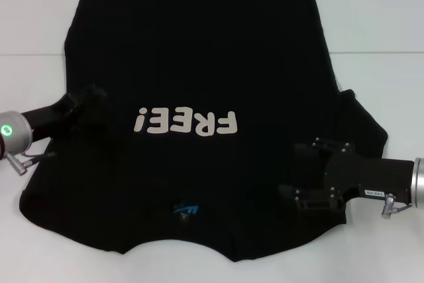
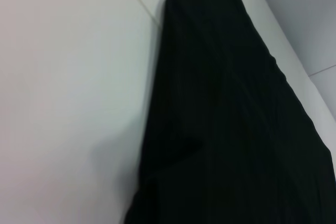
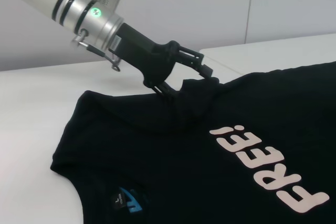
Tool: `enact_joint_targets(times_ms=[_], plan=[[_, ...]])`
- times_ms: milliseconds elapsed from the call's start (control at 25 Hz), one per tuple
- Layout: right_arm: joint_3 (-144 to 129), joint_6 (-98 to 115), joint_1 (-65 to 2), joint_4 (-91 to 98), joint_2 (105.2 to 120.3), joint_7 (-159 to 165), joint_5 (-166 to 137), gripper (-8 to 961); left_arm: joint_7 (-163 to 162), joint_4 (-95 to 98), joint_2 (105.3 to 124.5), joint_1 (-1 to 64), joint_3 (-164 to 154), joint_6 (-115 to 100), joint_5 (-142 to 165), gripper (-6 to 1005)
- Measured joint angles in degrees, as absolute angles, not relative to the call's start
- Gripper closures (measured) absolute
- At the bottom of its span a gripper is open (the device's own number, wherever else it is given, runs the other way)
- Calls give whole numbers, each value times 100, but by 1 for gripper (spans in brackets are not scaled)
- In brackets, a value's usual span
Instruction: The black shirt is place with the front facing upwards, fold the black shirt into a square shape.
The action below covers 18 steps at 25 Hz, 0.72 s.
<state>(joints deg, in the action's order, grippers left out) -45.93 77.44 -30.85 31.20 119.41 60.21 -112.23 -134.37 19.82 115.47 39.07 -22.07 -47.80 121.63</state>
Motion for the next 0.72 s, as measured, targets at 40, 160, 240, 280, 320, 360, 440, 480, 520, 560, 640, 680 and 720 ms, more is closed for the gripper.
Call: enact_joint_targets(times_ms=[40, 160, 240, 280, 320, 360, 440, 480, 520, 560, 640, 680, 720], plan=[[-4587, 7754, -3085, 3120, 11942, 6021, -11223, 39, -13430, 1987, 11549, 3936, -2210, -4739, 12159, 39], [-4577, 7761, -3076, 3120, 11944, 6021, -11223, 39, -13428, 2028, 11561, 4018, -2190, -4671, 12104, 39], [-4582, 7762, -3059, 3117, 11944, 6020, -11223, 39, -13384, 2065, 11582, 4113, -2184, -4683, 11997, 39], [-4583, 7762, -3054, 3115, 11944, 6020, -11223, 39, -13304, 2070, 11600, 4169, -2189, -4695, 11938, 39], [-4585, 7762, -3048, 3113, 11944, 6020, -11223, 39, -13221, 2075, 11616, 4215, -2197, -4714, 11884, 39], [-4587, 7762, -3045, 3111, 11944, 6021, -11223, 39, -13061, 2080, 11647, 4277, -2200, -4754, 11824, 39], [-4587, 7762, -3041, 3111, 11944, 6021, -11223, 38, -12760, 2086, 11709, 4407, -2204, -4923, 11753, 39], [-4583, 7763, -3035, 3111, 11944, 6020, -11223, 38, -12674, 2087, 11734, 4446, -2206, -5066, 11753, 39], [-4572, 7762, -3027, 3111, 11944, 6021, -11223, 38, -12626, 2090, 11746, 4468, -2218, -5217, 11756, 39], [-4560, 7762, -3023, 3111, 11944, 6020, -11221, 38, -12606, 2097, 11747, 4470, -2234, -5357, 11767, 39], [-4511, 7756, -3013, 3110, 11944, 6030, -11207, 39, -12533, 2154, 11718, 4396, -2261, -5660, 11761, 39], [-4439, 7755, -3009, 3111, 11944, 6085, -11196, 40, -12425, 2220, 11689, 4306, -2251, -5868, 11748, 39], [-4336, 7749, -3008, 3117, 11942, 6194, -11185, 40, -12242, 2303, 11665, 4217, -2239, -6108, 11732, 39]])
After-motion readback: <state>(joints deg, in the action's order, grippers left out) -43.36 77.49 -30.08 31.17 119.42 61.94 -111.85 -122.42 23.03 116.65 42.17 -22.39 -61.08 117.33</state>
